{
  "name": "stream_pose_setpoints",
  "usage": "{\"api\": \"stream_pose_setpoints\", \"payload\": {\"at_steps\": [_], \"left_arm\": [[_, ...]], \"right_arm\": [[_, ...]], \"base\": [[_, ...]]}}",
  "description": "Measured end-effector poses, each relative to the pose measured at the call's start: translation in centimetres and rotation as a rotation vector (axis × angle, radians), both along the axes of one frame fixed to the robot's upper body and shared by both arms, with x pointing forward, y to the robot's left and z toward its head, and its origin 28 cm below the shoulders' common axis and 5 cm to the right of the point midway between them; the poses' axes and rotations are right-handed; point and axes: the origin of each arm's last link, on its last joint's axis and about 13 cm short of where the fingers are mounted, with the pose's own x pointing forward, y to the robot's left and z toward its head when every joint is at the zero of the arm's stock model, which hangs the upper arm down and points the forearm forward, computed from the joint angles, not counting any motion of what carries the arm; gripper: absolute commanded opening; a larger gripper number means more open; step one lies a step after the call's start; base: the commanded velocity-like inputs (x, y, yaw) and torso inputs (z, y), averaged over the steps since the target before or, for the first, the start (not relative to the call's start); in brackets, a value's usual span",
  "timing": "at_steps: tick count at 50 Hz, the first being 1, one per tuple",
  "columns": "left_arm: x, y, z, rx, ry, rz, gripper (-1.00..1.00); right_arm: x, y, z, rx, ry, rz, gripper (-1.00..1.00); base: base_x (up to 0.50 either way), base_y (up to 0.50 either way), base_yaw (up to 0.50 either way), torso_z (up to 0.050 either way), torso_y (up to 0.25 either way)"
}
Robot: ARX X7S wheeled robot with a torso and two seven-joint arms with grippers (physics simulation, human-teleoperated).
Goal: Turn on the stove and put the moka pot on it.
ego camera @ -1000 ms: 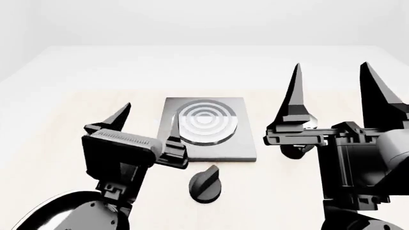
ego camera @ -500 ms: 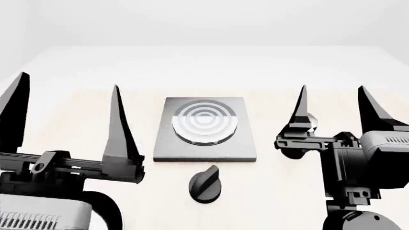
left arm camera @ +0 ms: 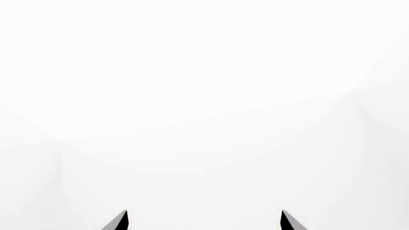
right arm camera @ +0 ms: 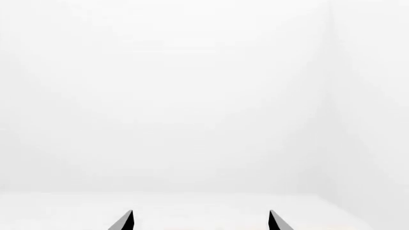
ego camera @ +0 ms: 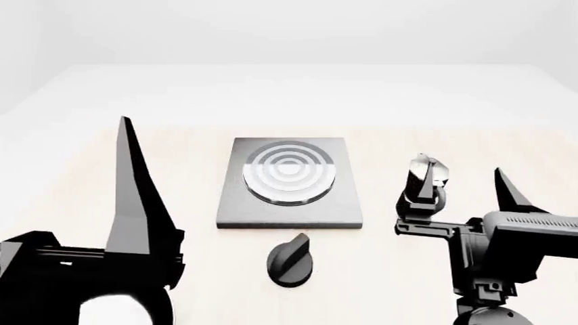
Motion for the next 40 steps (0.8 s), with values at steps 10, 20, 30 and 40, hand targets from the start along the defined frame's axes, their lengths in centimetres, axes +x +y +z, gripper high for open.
{"api": "stream_pose_setpoints", "payload": {"at_steps": [10,20,30,40], "left_arm": [[-0.3,0.1,-0.1,-0.005,0.001,0.008,1.00],[-0.4,0.1,-0.2,-0.012,0.005,0.012,1.00],[-0.4,0.1,-0.3,-0.019,0.010,0.010,1.00],[-0.4,0.2,-0.4,-0.025,0.012,0.010,1.00]], "right_arm": [[0.4,-0.4,-2.0,-0.008,0.050,-0.019,1.00],[0.8,-0.8,-3.5,-0.008,0.090,-0.039,1.00],[1.5,-1.1,-4.7,-0.002,0.123,-0.061,1.00],[2.3,-1.3,-5.3,0.004,0.147,-0.080,1.00]], "base": [[0.00,0.00,0.00,0.000,0.000],[0.00,0.00,0.00,0.000,0.000],[0.00,0.00,0.00,0.000,0.000],[0.00,0.00,0.00,0.000,0.000]]}}
